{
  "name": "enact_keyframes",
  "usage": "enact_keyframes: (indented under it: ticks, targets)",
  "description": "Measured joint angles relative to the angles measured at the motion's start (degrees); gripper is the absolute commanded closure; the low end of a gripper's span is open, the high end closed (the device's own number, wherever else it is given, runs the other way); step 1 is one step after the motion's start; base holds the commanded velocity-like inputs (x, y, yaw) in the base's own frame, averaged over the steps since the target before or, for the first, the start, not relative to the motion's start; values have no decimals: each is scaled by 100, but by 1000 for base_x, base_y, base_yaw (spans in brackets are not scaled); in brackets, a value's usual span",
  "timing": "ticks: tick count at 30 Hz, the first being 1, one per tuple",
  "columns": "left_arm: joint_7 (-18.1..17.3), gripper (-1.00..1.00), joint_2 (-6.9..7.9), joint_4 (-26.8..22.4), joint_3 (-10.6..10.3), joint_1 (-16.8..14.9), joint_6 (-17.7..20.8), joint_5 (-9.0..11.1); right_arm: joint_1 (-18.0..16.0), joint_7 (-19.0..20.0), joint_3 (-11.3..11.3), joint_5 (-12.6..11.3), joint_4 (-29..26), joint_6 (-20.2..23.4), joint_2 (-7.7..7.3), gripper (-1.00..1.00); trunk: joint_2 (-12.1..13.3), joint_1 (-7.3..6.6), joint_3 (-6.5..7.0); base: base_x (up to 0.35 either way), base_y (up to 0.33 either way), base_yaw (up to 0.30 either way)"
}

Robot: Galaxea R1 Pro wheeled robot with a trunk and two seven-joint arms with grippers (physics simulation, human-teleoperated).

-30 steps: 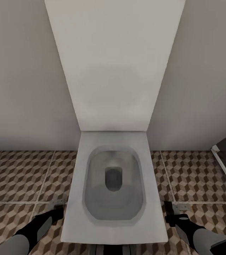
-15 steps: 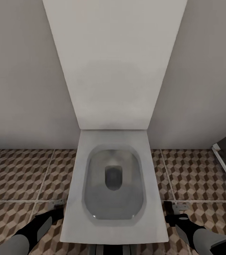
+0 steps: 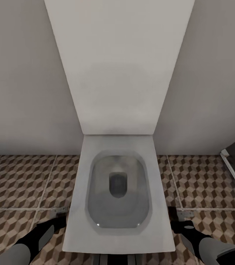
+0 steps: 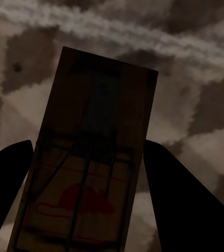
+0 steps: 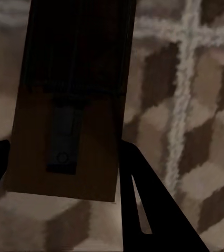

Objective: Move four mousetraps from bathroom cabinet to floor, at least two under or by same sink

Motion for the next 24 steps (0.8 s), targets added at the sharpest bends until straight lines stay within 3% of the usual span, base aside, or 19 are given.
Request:
enact_keyframes:
  ticks: [24]
  targets:
    - [0, 100, 0, 0, 0, 0, 0, 0, 113, -45, -2, -5, 3, -399, 17, 100, -2, 5, -44, 0, 0, 0]
